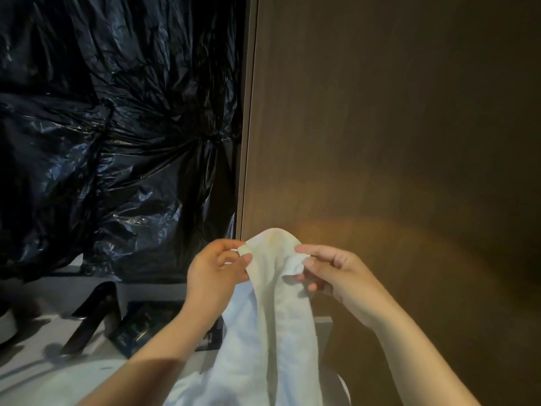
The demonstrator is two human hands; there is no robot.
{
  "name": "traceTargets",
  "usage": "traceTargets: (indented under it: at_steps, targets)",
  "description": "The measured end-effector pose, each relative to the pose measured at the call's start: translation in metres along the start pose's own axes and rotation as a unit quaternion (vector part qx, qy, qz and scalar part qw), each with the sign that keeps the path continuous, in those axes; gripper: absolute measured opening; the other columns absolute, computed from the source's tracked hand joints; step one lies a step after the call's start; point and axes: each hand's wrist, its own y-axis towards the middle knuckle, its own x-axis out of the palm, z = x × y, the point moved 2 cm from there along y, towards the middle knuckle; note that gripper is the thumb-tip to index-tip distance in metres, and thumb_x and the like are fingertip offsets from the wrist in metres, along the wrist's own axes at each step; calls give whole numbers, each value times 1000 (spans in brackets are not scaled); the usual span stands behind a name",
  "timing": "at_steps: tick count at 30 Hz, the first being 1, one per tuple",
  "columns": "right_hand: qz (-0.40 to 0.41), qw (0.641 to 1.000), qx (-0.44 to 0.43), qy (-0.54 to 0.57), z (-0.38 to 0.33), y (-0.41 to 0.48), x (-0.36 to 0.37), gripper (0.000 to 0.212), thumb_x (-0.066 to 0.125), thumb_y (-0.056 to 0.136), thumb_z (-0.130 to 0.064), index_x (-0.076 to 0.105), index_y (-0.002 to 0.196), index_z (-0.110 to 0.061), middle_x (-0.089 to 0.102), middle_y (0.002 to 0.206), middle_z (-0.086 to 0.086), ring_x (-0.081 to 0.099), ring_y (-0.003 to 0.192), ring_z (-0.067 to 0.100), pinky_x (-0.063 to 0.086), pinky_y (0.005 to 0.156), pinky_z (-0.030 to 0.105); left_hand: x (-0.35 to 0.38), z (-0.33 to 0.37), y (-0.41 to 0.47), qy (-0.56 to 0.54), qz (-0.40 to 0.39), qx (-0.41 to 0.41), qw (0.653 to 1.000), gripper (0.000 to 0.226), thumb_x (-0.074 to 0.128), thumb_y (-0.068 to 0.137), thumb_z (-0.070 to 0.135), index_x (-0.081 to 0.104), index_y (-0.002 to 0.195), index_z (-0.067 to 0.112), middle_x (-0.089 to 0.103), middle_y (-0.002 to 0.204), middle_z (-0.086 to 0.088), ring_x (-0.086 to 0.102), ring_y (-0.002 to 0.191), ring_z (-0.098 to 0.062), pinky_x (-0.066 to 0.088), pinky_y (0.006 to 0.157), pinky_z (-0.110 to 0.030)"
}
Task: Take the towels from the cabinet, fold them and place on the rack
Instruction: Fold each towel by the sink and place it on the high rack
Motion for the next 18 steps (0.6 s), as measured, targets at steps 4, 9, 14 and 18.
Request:
traceTargets:
  at_steps: [4,9,14,18]
  targets:
    - [-46,996,-26,-70,-5,-5,5,33,65,92,-11,66,122,-27,75,94,-1,70,84,14,54,77,20,-6,3,-7,-29,-12,-21,999,4,68,88,10,68,91,10,72,89,-12,72,81,-22,61,67,-26]
    - [6,984,-94,-150,-18,-8,19,8,72,87,-19,78,83,-22,72,71,-2,67,65,12,52,62,16,-9,13,-16,-40,-34,-17,998,2,69,87,9,70,88,10,73,88,-12,71,80,-21,57,64,-18]
    - [2,971,-131,-201,-29,-9,28,16,70,88,-30,73,73,-29,64,63,-10,58,58,7,47,57,15,-8,26,-26,-92,-90,-17,992,7,70,85,7,71,91,8,75,88,-11,73,75,-19,57,62,-20]
    - [27,965,-138,-219,-31,-7,27,17,69,88,-34,72,72,-28,64,66,-1,59,61,14,48,56,16,-9,31,-29,-103,-122,-12,987,11,67,87,10,70,98,10,76,86,-8,74,78,-22,59,67,-24]
